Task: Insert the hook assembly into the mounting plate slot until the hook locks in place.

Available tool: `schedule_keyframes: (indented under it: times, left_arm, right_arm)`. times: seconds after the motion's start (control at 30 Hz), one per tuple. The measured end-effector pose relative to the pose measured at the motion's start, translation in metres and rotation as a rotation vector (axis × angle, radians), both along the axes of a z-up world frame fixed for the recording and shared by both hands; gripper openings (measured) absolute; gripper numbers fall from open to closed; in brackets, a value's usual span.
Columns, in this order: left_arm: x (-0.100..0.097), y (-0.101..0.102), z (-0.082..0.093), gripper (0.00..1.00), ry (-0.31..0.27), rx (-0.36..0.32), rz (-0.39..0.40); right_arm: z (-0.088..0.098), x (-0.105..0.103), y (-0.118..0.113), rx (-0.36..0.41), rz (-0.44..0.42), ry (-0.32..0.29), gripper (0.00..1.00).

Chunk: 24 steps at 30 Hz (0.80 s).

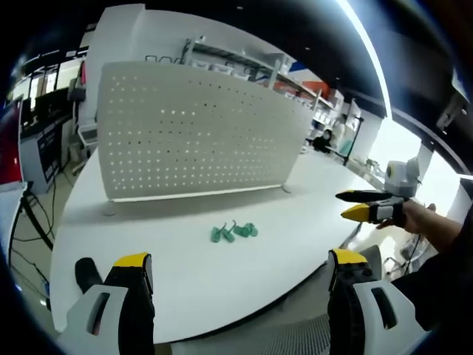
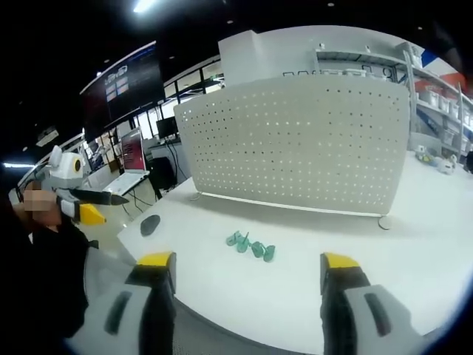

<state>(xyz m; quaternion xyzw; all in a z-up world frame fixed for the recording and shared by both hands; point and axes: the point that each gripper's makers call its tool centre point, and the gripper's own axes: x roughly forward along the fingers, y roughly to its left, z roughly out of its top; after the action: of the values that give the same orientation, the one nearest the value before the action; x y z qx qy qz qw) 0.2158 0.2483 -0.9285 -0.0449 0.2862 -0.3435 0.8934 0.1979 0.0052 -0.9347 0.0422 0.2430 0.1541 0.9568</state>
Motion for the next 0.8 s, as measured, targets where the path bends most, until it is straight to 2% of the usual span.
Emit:
schedule_keyframes:
  times: [0.27,0.8]
  left_arm:
    - [-0.002,0.007,0.001,1.0,-0.001,0.01,0.006]
    - [-0.001,0.012,0.001,1.0,-0.007,0.018,0.01]
  right_arm:
    - [-0.005,-0.003,0.005,0.003,0.011,0.016,0.75]
    - [-0.002,-0.002,0.005,-0.012,0.014,0.013,0.75]
